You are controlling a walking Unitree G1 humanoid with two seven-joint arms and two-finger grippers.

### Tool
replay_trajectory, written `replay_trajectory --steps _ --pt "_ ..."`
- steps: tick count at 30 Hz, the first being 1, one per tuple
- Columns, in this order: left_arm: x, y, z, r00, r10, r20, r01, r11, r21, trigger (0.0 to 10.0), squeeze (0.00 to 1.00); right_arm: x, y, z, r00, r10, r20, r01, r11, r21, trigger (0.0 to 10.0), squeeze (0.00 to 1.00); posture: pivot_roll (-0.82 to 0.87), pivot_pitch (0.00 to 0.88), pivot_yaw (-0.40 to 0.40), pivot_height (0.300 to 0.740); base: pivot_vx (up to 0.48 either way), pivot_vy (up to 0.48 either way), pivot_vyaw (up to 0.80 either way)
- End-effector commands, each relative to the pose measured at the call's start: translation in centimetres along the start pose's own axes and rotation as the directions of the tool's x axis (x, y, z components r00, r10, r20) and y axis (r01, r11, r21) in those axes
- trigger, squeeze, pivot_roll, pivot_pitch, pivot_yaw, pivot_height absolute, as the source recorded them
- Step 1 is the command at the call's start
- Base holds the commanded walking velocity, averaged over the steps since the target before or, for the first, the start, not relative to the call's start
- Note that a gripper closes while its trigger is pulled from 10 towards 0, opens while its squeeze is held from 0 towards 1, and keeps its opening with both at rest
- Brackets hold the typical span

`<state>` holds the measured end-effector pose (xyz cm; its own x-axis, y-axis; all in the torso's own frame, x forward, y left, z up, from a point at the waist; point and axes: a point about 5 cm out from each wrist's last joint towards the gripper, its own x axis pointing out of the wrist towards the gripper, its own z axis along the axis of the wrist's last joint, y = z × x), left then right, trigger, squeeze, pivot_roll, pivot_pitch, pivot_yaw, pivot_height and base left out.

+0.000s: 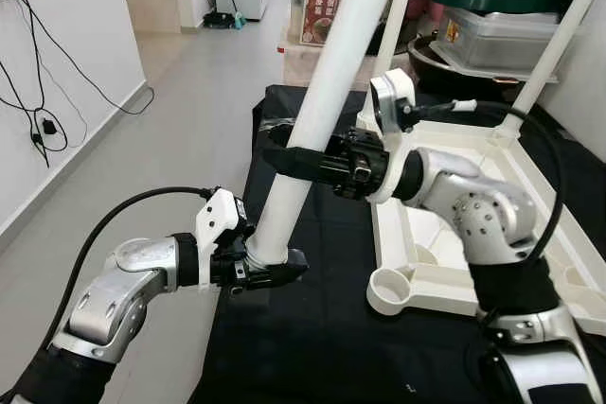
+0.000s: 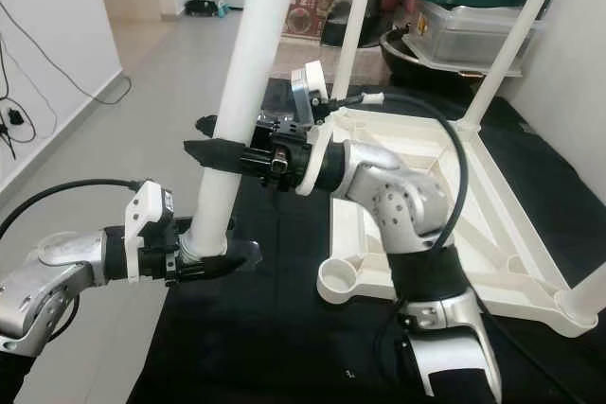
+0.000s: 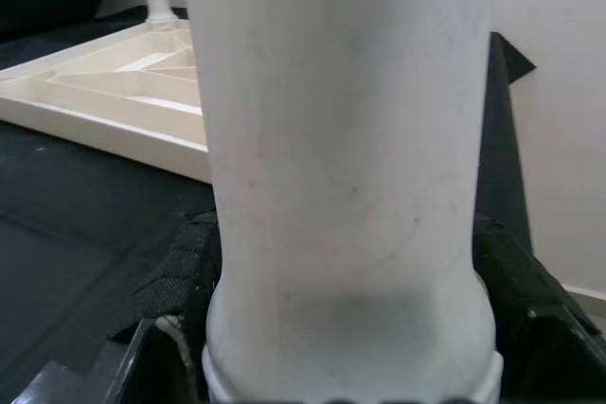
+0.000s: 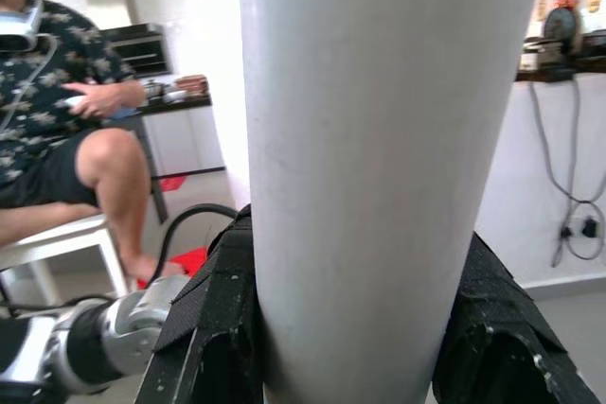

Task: Building children table

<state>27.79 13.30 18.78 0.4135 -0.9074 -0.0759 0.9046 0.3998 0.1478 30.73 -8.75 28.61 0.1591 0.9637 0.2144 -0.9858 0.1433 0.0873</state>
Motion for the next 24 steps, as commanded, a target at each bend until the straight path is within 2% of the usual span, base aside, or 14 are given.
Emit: replay_trajectory --steps 1,5,6,7,8,9,11,12,16,17,19,24 --pt "-0.5 0.5 -0.1 0.998 0.060 0.018 -0.060 0.998 0.004 0.0 0.00 -1.1 -0.9 -0.2 0.992 -0.125 0.000 0.125 0.992 0.007 10.0 0.00 -0.06 0.000 -0.064 0.740 0.000 0.000 0.00" --pt "-0.4 0.7 -0.2 0.997 0.080 0.002 -0.080 0.996 0.027 0.0 0.00 -1.5 -1.3 -0.7 0.983 -0.186 -0.007 0.186 0.982 0.046 10.0 0.00 -0.06 0.000 -0.064 0.740 0.000 0.000 0.00" --pt "-0.4 0.9 -0.2 0.995 0.103 -0.011 -0.102 0.993 0.052 8.6 0.00 -1.7 -1.6 -0.8 0.974 -0.224 0.008 0.223 0.973 0.061 10.0 1.00 -0.06 0.000 -0.060 0.740 0.000 0.000 0.00" --pt "-0.4 1.1 -0.2 0.993 0.119 -0.019 -0.117 0.991 0.069 8.6 0.00 -1.8 -1.7 -0.9 0.968 -0.251 0.018 0.249 0.966 0.071 10.0 1.00 -0.06 0.000 -0.060 0.740 0.000 0.000 0.00" --pt "-0.4 1.4 -0.1 0.988 0.153 -0.025 -0.150 0.984 0.096 10.0 0.00 -1.9 -1.9 -1.1 0.954 -0.300 0.023 0.298 0.952 0.070 10.0 1.00 -0.06 0.000 -0.060 0.740 0.000 0.000 0.00" --pt "-0.3 1.7 0.0 0.983 0.181 -0.030 -0.177 0.978 0.114 10.0 0.00 -2.0 -1.9 -1.4 0.939 -0.344 0.032 0.341 0.938 0.068 10.0 0.10 -0.06 0.000 -0.063 0.740 0.000 0.000 0.00" --pt "-0.3 1.9 0.0 0.980 0.196 -0.031 -0.191 0.974 0.123 10.0 0.00 -1.9 -1.9 -1.5 0.929 -0.368 0.038 0.365 0.929 0.064 10.0 0.10 -0.06 0.000 -0.062 0.740 0.000 0.000 0.00" --pt "-0.3 1.9 -0.1 0.979 0.202 -0.035 -0.196 0.972 0.129 10.0 0.00 -1.9 -2.0 -1.7 0.909 -0.414 0.055 0.410 0.909 0.077 10.0 0.00 -0.06 0.000 -0.062 0.740 0.000 0.000 0.00" --pt "-0.1 1.4 -0.4 0.981 0.188 -0.040 -0.182 0.976 0.123 10.0 0.00 -1.6 -2.1 -2.5 0.846 -0.521 0.113 0.500 0.849 0.171 10.0 0.00 -0.06 0.000 -0.060 0.740 0.000 0.000 0.00" --pt "-0.1 1.4 -0.4 0.981 0.188 -0.040 -0.182 0.976 0.123 10.0 0.00 -1.6 -2.1 -2.5 0.846 -0.521 0.113 0.500 0.849 0.171 10.0 0.00 -0.06 0.000 -0.060 0.740 0.000 0.000 0.00" --pt "0.4 0.6 -0.7 0.987 0.157 -0.042 -0.151 0.982 0.114 10.0 0.00 -0.4 -1.4 -3.9 0.816 -0.558 0.149 0.521 0.823 0.228 10.0 0.00 -0.06 0.000 -0.058 0.740 0.000 0.000 0.00" --pt "1.0 0.2 -0.7 0.991 0.125 -0.041 -0.120 0.987 0.111 10.0 0.00 0.7 -0.9 -4.8 0.818 -0.556 0.147 0.519 0.824 0.228 10.0 0.00 -0.05 0.000 -0.059 0.740 0.000 0.000 0.00"
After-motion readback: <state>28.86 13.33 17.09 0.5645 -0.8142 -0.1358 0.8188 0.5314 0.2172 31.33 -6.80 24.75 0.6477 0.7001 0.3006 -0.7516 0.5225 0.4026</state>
